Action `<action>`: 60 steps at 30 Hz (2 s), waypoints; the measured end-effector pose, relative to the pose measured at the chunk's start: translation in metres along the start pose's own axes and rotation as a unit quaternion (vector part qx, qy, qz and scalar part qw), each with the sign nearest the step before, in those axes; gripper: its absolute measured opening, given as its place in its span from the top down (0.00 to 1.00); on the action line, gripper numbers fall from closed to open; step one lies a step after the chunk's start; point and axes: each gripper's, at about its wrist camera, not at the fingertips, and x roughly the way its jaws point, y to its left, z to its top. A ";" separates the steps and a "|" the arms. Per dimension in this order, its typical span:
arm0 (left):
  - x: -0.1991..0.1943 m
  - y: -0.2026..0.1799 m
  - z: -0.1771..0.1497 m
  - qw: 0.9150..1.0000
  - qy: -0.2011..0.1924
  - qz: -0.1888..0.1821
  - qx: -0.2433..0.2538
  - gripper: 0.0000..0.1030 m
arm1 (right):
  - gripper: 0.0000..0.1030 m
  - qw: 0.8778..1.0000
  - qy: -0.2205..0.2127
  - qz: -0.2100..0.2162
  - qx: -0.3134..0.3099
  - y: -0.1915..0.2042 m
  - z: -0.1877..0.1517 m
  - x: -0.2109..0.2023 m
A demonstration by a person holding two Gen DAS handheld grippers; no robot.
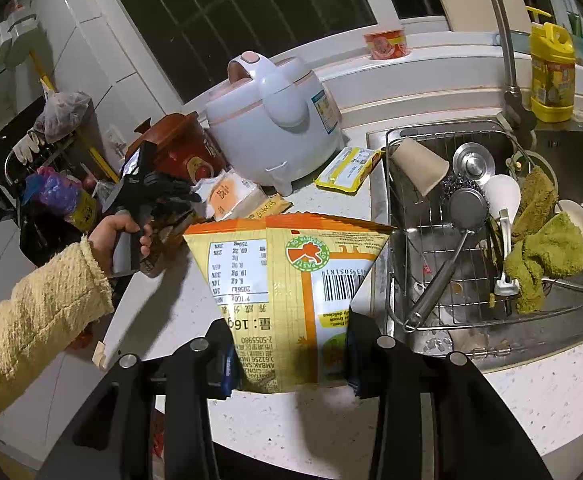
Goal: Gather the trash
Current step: 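Grasp the white crumpled tissue with the left tool while the right holds the packet, then lower both tools into the black trash bag and open them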
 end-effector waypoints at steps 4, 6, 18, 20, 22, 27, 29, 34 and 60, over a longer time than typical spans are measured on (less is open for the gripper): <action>-0.030 0.001 -0.011 0.998 -0.021 -0.038 0.034 0.96 | 0.61 1.000 -0.003 0.011 -0.003 0.008 0.006 0.006; -0.055 0.007 -0.021 0.996 -0.032 -0.079 0.037 0.96 | 0.61 1.000 -0.005 0.017 -0.011 0.017 0.009 0.008; -0.211 0.062 -0.176 0.967 -0.020 -0.222 0.126 0.96 | 0.61 0.990 0.020 0.098 -0.100 0.116 -0.002 0.016; -0.212 0.069 -0.202 0.966 -0.001 -0.222 0.133 0.96 | 0.61 0.985 0.042 0.110 -0.122 0.137 -0.016 0.020; -0.212 0.080 -0.234 0.967 0.029 -0.209 0.145 0.96 | 0.61 0.980 0.070 0.122 -0.142 0.155 -0.033 0.025; -0.189 0.133 -0.325 0.971 0.135 -0.170 0.104 0.96 | 0.61 0.966 0.159 0.113 -0.169 0.184 -0.097 0.046; -0.167 0.151 -0.350 0.971 0.168 -0.144 0.095 0.96 | 0.61 0.956 0.206 0.096 -0.183 0.190 -0.138 0.063; -0.062 0.189 -0.408 0.963 0.239 -0.095 0.077 0.96 | 0.61 0.936 0.298 0.062 -0.174 0.184 -0.231 0.124; 0.008 0.221 -0.416 0.962 0.254 0.060 0.083 0.18 | 0.21 0.928 0.343 -0.043 -0.138 0.153 -0.323 0.225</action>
